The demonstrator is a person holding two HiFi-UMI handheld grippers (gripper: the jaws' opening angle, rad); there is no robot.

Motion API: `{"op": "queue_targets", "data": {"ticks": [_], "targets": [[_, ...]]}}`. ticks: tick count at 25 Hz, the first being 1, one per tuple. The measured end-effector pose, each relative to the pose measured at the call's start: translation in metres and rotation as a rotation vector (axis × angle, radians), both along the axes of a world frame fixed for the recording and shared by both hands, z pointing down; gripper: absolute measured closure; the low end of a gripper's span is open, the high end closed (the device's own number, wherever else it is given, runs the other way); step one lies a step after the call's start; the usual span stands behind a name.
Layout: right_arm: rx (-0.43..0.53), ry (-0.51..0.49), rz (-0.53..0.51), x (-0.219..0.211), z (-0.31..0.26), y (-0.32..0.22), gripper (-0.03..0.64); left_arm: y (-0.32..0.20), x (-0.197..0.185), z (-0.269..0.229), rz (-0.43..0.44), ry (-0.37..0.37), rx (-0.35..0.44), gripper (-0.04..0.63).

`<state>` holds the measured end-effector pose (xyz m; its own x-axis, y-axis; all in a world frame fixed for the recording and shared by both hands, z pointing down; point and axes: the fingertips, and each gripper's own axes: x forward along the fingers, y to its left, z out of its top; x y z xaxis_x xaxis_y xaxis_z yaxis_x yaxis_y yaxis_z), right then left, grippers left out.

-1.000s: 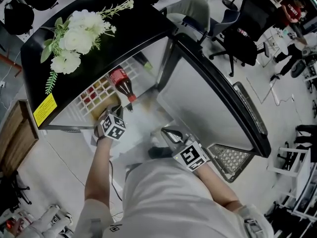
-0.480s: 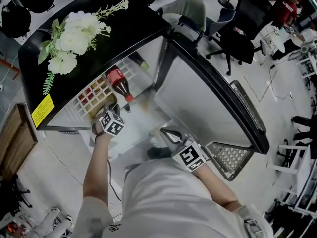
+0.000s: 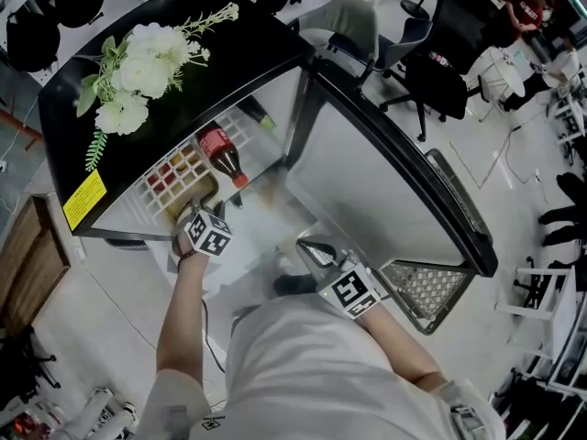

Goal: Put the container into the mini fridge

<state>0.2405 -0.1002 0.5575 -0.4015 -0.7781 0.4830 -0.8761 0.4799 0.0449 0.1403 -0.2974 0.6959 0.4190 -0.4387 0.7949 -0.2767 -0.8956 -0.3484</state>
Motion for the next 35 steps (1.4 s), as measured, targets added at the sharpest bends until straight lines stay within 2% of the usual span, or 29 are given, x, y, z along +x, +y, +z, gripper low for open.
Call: {"op": "queue_targets", "data": {"ticks": [6,12,15,20,26,30,35], "targets": [[0.021,0.002,-0.007,-0.016,-0.008,0.002,0.612,0.021,-0.005,-0.026,-0.037,0.116,-0.018,0.462],[0.047,-0.004,-0.027,-0.04,-0.019,0.0,0.612,0.039,-0.021,-0.068,-0.066,0.216,0.032,0.483],[0.052,-0.001,-0.045,-0.056,-0.023,-0.002,0.612,0.048,-0.034,-0.089,-0.087,0.276,0.053,0.526],[0.067,-0.008,-0.097,-0.086,-0.032,-0.008,0.612,0.065,-0.066,-0.122,-0.155,0.392,0.068,0.583],[0.086,-0.019,-0.164,-0.123,-0.042,-0.017,0.612,0.091,-0.109,-0.148,-0.242,0.526,0.029,0.588],[0.108,-0.036,-0.235,-0.151,-0.049,-0.023,0.612,0.108,-0.141,-0.167,-0.308,0.587,0.045,0.588],[0.127,-0.051,-0.326,-0.192,-0.059,-0.023,0.612,0.13,-0.189,-0.181,-0.419,0.625,0.065,0.588]]}}
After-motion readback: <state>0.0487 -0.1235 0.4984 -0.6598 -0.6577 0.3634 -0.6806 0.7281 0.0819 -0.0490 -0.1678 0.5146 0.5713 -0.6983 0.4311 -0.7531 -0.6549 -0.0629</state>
